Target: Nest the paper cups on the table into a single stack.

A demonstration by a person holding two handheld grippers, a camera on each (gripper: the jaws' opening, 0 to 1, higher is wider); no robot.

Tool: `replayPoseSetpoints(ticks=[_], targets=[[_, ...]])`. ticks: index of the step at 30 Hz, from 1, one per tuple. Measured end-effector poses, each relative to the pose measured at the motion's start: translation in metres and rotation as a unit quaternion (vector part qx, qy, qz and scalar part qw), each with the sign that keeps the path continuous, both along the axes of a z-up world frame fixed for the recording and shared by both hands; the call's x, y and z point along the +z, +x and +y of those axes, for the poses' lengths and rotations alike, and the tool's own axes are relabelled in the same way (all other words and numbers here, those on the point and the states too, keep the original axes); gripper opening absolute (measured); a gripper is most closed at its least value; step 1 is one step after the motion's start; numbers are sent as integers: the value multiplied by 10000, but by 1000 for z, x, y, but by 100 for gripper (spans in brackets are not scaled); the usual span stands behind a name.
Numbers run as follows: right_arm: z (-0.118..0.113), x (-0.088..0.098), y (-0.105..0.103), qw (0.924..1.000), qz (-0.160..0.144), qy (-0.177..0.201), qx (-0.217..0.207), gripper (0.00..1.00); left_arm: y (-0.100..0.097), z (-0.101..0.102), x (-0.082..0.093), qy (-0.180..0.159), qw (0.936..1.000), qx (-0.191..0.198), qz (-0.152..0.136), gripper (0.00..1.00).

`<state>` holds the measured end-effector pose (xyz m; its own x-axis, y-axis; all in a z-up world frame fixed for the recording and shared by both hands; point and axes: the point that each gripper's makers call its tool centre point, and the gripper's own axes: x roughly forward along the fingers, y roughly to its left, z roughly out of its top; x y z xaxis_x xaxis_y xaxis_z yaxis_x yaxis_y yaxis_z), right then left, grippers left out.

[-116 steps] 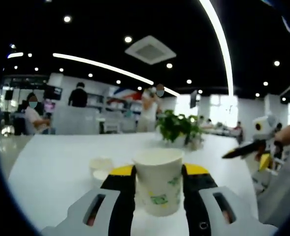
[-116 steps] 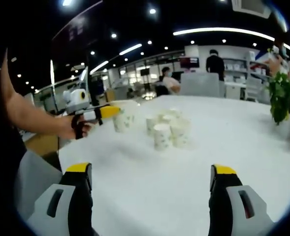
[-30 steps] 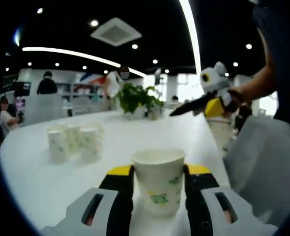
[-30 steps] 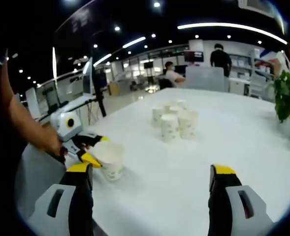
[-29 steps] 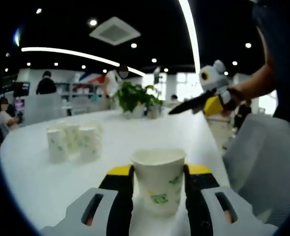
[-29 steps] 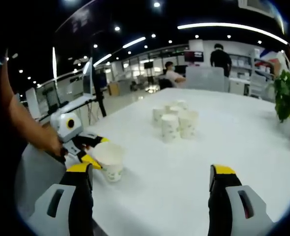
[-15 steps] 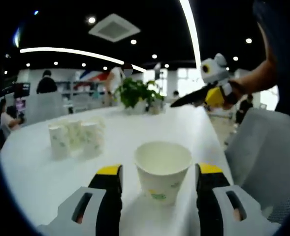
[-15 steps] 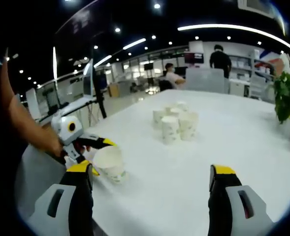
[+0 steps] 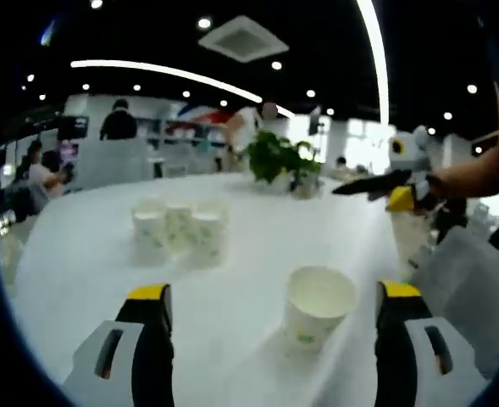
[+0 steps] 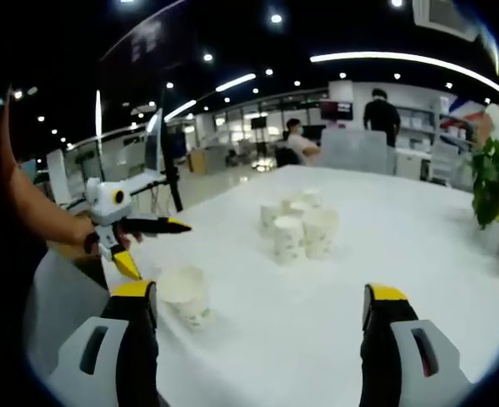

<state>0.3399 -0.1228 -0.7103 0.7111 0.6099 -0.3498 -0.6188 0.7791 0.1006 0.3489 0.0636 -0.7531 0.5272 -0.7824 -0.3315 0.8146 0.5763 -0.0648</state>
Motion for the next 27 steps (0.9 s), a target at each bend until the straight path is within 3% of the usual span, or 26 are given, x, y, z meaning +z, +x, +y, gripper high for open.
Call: replayPoseSetpoints(ticks=[3,5,7,9,19,27], targets=[[0,3,3,9999,-97,-75,55,100,-1,12,9,76,9999,136,0,99],[0,3,4,9998,-141,-111,95,100,3,23,21,-65,9995,301,-85,99],[0,5,6,9996,-191,-132,139,100,3,33,29,-156,9989,437,37,99],[0,6,8,9995,-243,-111,159,100,6,46,31,-72,9974,699,152,99],[-7,7,21,9986,-414,-234,227,100,6,96,48,48,9916,1293,32,99],[-12,4,26,9981,-443,-321,289,100,6,115,56,83,9893,1457,32,99]])
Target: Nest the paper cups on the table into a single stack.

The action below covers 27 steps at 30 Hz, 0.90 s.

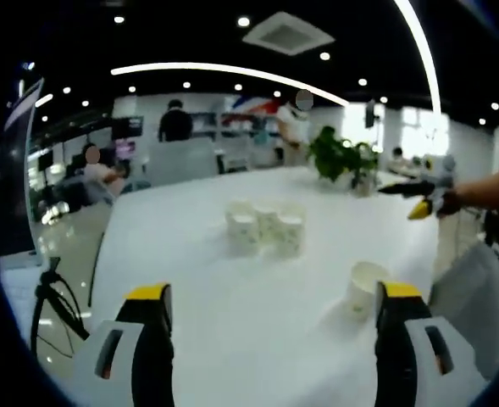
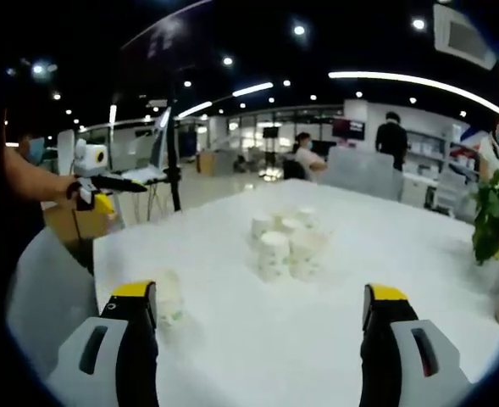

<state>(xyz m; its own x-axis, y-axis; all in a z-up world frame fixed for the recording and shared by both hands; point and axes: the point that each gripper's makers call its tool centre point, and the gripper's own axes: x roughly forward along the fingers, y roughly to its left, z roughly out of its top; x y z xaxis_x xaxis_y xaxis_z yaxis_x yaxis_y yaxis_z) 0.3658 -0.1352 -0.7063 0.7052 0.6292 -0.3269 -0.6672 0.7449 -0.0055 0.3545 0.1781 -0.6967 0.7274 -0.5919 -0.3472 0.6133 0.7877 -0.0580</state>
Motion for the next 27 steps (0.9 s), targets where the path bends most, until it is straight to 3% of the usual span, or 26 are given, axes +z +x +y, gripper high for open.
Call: replayPoseSetpoints(ticks=[8,16,27], targets=[[-9,-3,7,10000,-9,30,-82,100,-1,4,-3,261,9997,-9,-26,99],[-13,-9,11,9999,15,-31,-103,98,-3,1,-5,94,10000,-30,3,99],[-10,-15,32,9999,-91,-38,29,96,-6,-1,-10,7,10000,30,47,99]])
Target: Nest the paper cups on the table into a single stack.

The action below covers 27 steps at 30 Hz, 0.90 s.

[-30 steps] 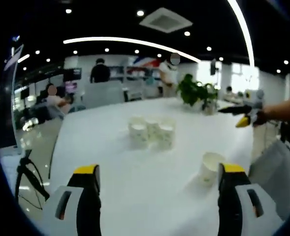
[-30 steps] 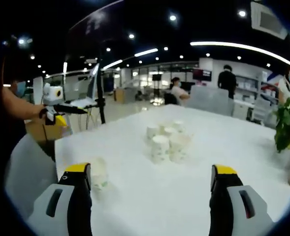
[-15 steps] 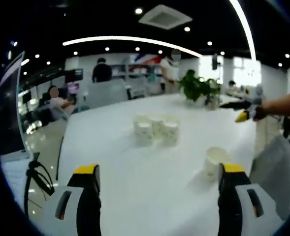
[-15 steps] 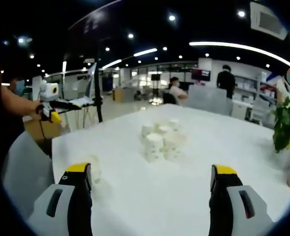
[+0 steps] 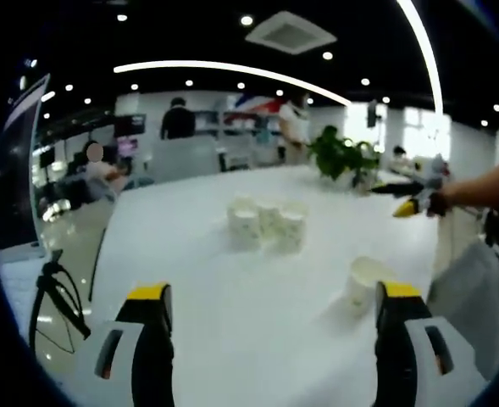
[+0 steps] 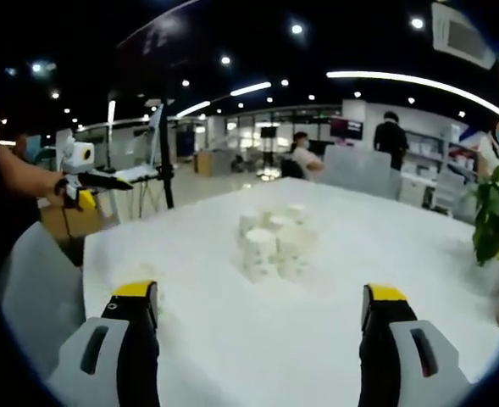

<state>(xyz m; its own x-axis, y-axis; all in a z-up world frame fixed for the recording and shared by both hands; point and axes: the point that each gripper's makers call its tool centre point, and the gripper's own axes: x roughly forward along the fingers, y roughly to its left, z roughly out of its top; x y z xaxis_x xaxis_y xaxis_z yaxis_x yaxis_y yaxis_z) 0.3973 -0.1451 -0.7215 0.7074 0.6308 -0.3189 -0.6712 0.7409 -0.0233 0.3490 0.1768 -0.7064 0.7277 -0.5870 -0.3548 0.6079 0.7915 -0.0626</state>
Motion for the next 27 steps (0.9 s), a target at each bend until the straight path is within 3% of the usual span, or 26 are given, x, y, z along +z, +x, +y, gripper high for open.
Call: replayPoseSetpoints(ticks=[13,27], targets=[[8,-1,43,9999,-105,21,92,96,0,-11,9,-43,9999,-103,-91,99],[16,-21,88,9998,-84,-66,141,91,-1,-24,11,-133,9995,-237,-162,99]])
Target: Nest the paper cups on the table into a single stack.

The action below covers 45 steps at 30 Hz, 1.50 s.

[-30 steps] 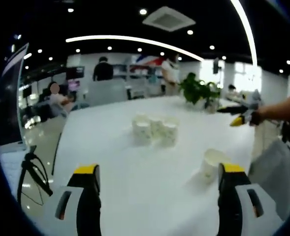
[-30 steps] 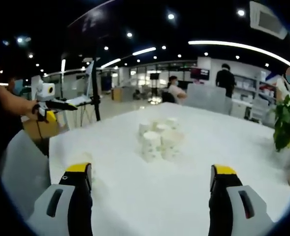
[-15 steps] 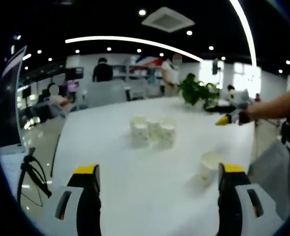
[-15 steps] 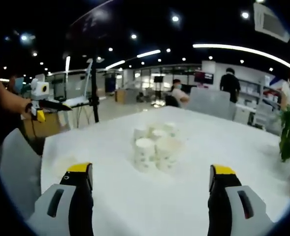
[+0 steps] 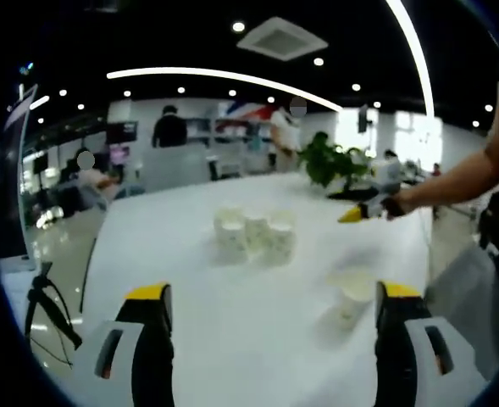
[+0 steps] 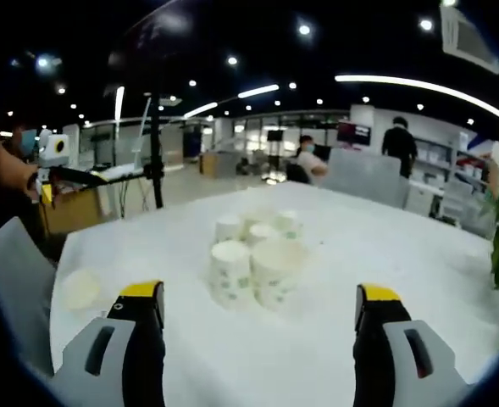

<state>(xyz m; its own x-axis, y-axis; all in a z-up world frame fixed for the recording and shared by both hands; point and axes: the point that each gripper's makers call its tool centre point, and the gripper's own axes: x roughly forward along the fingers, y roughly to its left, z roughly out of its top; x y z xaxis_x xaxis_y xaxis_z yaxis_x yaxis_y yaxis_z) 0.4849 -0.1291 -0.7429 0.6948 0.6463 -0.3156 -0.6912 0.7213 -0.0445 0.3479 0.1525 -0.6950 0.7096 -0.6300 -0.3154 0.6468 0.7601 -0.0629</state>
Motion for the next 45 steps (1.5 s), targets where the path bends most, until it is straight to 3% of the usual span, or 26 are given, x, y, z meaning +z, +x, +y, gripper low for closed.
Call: replayPoseSetpoints(ticks=[4,8,10,16,28,38,45], targets=[[4,-4,11,10000,13,-31,22,90,0,0,0,8,10000,-4,24,99],[6,-10,22,9999,86,-67,-26,80,0,1,0,-3,10000,19,43,99],[10,-9,25,9996,211,202,6,83,0,1,-1,2,10000,27,55,99],[14,-21,37,9997,225,30,1,80,-2,1,-6,34,9999,25,125,99],[17,-40,66,9991,281,-266,-145,64,4,1,-2,-26,9999,69,97,99],[28,-58,85,9985,404,-308,-212,58,5,1,-5,-97,9997,130,169,99],[34,-59,98,9985,423,-220,-267,53,4,4,-7,-122,9996,177,174,99]])
